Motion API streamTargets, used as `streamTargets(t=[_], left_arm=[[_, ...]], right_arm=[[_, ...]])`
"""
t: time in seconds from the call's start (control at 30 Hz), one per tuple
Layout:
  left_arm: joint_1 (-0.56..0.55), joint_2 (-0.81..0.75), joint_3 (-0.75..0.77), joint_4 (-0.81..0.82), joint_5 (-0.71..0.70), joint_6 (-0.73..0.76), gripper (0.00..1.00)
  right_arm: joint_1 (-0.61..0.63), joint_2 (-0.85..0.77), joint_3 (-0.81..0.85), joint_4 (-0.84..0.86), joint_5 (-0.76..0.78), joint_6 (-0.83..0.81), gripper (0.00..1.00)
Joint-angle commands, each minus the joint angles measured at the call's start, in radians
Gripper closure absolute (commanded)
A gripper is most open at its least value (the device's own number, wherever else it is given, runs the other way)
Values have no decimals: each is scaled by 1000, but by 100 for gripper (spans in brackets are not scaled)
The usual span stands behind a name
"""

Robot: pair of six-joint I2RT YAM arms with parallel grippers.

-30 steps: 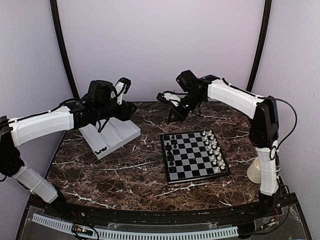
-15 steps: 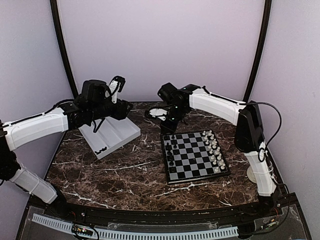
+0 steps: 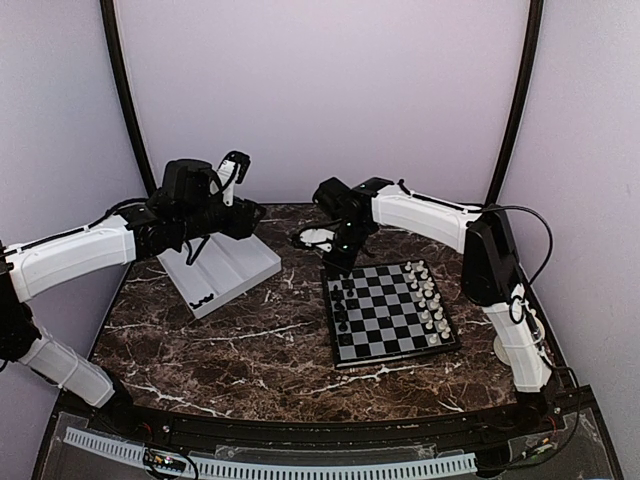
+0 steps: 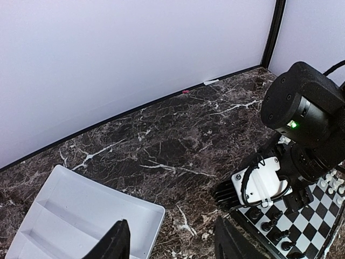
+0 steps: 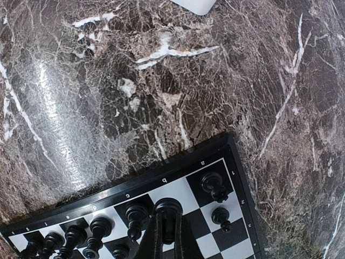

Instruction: Set up the chess pieces on the board

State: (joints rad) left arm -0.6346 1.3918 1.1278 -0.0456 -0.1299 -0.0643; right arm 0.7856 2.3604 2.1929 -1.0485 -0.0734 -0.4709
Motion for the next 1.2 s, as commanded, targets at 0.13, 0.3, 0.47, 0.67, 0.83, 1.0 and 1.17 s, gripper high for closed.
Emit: streamTargets(t=[0.13,0.3,0.47,0.67,0.83,1.0,1.17], left_arm=[[5,-14,-6,13,17,-8,44],[5,-11,-5,12,20,-8,44],[5,-9,-5,11,23,-7,44],[4,-5,-3,11,30,-7,44],[5,-2,-3,10,32,-8,44],[4,0,-2,9,37,-11,44],[4,-2,-1,8,36,-9,44]], right_arm=[[5,22,-1,-13,19,-4,100],[5,33,-3,-16,23,-6,100],[5,42,-4,-20,24,-7,100],[4,56,-3,-22,32,-8,100],[5,60,-2,-22,32,-9,100],[5,63,-4,-21,39,-6,97],[5,63,-4,-17,47,-2,92]])
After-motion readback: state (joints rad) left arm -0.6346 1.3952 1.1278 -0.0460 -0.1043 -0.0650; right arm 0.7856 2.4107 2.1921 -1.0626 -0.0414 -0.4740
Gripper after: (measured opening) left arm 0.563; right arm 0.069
